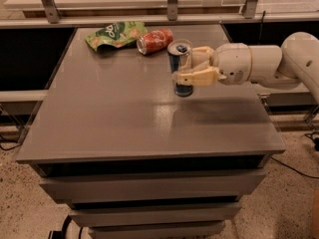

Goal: Place redbull can upright

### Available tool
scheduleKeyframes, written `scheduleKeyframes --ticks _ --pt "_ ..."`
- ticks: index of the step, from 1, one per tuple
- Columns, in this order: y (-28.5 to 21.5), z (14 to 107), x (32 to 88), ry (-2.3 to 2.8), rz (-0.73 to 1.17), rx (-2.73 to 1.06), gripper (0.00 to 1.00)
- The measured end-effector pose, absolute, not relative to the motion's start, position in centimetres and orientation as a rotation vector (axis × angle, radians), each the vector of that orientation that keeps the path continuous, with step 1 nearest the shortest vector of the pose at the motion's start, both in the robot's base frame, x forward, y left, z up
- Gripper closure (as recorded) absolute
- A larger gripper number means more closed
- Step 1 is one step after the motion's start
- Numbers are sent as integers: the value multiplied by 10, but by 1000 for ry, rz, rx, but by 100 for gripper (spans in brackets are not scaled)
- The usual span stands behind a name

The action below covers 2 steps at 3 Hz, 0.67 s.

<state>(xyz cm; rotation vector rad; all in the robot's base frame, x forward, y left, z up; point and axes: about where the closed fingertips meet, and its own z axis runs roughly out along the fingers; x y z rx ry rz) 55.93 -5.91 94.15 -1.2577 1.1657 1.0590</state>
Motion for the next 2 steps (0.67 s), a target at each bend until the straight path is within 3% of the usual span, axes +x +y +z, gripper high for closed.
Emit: scheduleKeyframes --ticks 2 --pt "-72 903 553 1248 1049 -1259 38"
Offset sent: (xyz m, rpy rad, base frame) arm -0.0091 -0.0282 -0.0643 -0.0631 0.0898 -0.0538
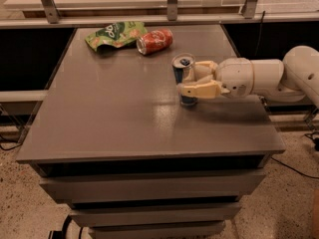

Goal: Place redbull can upright

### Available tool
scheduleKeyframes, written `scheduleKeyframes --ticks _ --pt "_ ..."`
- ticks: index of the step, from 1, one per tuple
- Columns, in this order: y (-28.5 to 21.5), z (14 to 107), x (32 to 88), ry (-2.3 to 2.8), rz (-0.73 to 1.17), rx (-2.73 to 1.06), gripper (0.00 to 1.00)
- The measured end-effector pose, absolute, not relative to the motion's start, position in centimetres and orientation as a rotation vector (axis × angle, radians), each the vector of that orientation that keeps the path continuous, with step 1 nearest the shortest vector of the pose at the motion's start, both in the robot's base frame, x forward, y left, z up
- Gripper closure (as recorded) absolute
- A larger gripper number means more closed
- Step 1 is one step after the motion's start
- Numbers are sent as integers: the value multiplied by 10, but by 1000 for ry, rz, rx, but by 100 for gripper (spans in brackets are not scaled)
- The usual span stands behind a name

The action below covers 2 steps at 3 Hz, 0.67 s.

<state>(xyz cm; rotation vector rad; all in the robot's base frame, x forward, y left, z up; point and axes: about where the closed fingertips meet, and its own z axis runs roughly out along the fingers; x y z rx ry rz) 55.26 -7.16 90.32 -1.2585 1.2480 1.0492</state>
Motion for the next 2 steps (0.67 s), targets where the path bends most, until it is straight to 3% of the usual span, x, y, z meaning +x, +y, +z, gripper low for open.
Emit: scheduleKeyframes --ticks 1,2 --pt "-77 889 551 1272 1075 -1233 13" --pt "-79 884 550 1278 1086 -1223 0"
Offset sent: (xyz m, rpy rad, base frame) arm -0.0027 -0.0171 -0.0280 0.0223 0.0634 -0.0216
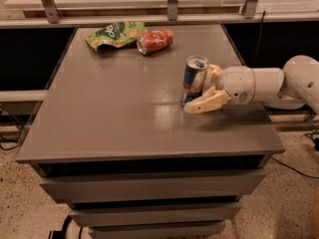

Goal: Place redbull can upright

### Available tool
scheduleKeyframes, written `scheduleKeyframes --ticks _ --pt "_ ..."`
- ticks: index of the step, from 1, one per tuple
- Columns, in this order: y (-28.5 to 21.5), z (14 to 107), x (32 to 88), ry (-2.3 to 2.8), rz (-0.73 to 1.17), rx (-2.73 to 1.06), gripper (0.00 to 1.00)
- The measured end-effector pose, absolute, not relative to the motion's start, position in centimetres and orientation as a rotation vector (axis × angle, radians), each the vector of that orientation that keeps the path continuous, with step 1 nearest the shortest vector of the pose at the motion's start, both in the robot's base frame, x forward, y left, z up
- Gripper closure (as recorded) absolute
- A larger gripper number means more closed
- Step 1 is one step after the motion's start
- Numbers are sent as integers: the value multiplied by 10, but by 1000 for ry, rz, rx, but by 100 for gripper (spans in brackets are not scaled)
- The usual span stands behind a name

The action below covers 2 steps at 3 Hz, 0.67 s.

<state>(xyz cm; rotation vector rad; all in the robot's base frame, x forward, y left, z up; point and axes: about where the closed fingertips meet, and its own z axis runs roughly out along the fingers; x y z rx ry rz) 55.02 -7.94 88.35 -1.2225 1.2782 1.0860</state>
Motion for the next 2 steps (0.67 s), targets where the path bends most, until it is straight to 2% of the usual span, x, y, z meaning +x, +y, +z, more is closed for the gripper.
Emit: scheduleKeyframes --ticks 2 --pt "-90 887 548 1248 1071 -1257 0"
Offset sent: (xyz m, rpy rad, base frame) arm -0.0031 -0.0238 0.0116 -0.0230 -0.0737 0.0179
